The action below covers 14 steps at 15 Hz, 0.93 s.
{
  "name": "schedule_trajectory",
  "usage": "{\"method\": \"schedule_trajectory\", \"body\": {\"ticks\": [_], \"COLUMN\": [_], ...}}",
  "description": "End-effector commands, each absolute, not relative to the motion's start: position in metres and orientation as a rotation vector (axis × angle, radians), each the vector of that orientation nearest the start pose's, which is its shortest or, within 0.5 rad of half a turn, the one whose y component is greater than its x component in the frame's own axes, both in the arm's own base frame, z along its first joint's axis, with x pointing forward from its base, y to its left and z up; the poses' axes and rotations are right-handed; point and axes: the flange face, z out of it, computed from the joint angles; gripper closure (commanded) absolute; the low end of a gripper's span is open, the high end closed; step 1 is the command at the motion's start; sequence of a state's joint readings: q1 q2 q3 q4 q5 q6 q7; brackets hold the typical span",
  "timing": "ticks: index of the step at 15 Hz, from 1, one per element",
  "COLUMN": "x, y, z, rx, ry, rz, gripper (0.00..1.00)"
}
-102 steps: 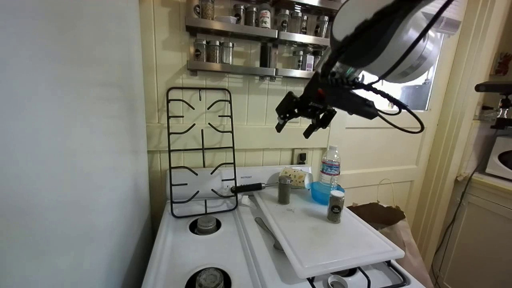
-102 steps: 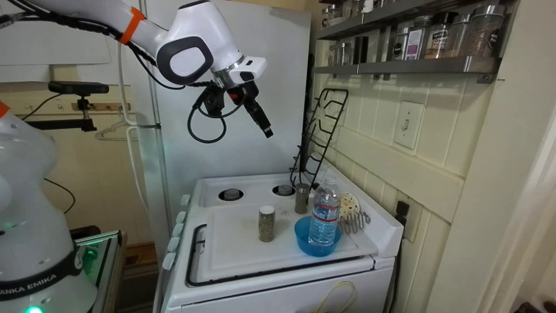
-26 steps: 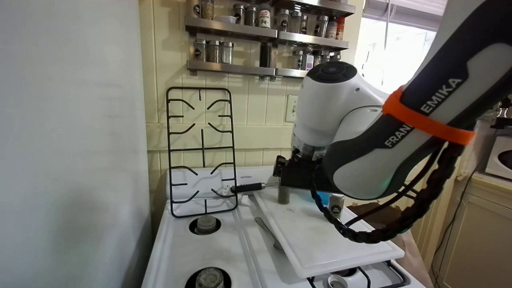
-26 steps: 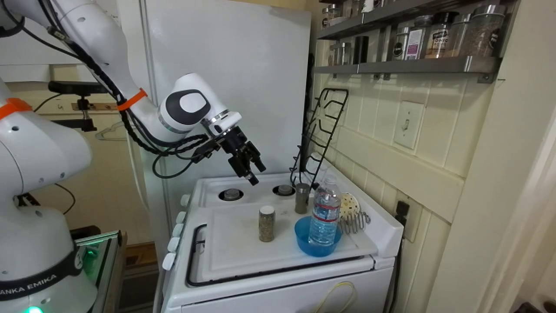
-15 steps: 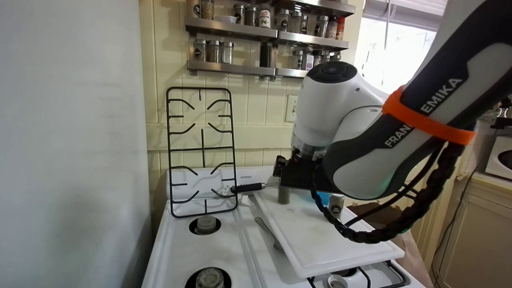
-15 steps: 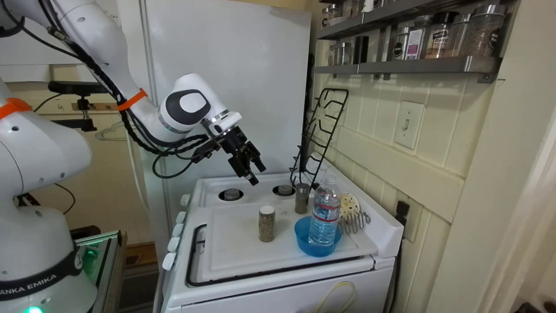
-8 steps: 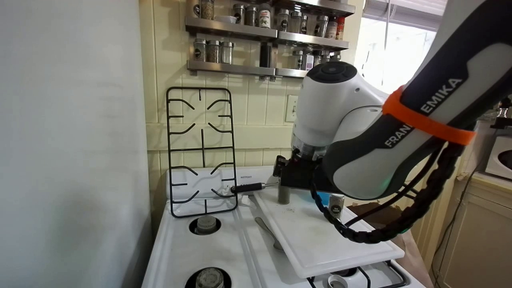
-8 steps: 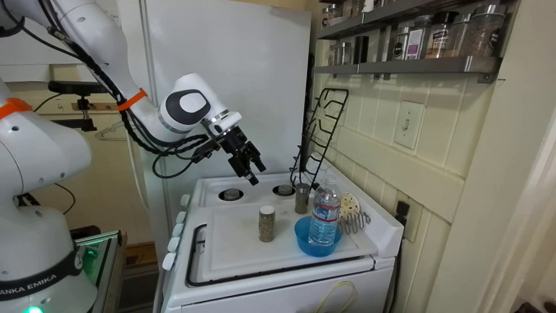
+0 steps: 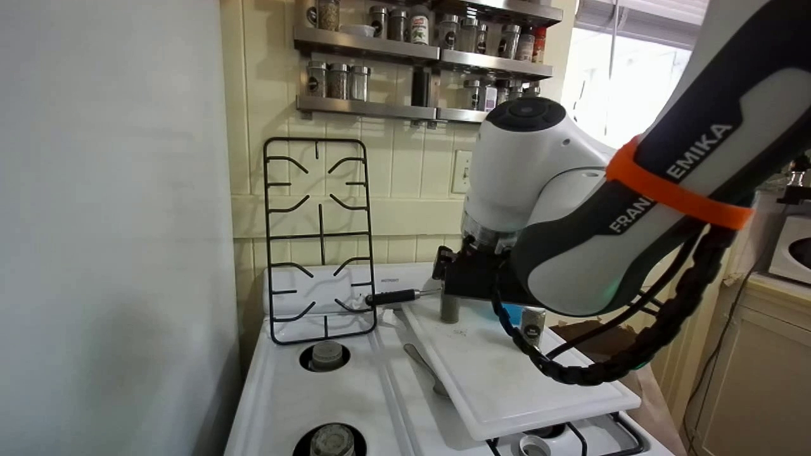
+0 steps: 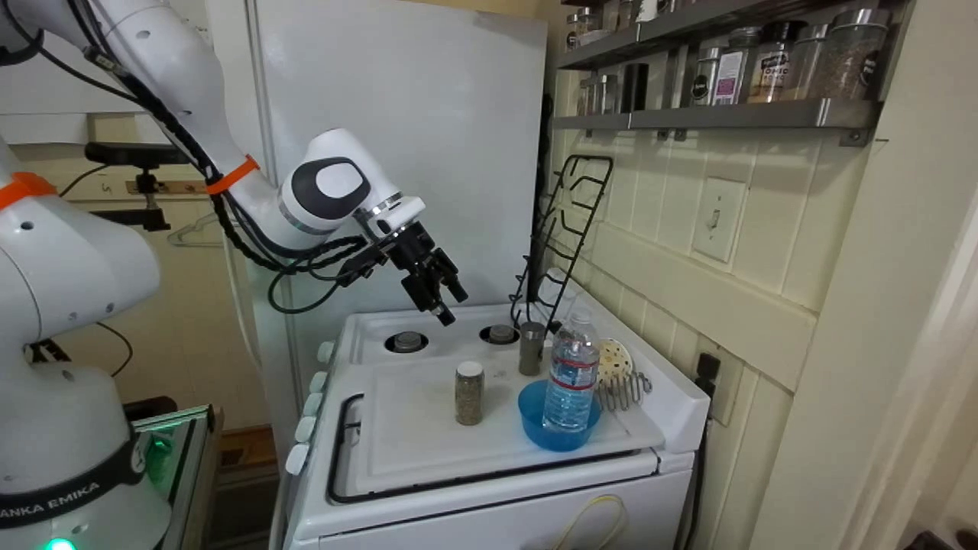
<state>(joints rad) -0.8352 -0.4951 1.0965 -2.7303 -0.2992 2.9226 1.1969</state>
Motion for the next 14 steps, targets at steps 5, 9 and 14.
{"method": "schedule_trajectory", "body": {"ticks": [5, 9, 14], "x": [0.422, 0.431, 0.437], "y": [0.136, 0.170, 0.165], "z": [0.332, 0.308, 0.266], "rx": [-2.922, -2.888, -2.796], "ry": [1.057, 1.148, 1.449], "rz": [-1.168, -1.301, -1.350], "gripper": [0.00, 0.00, 0.00]}}
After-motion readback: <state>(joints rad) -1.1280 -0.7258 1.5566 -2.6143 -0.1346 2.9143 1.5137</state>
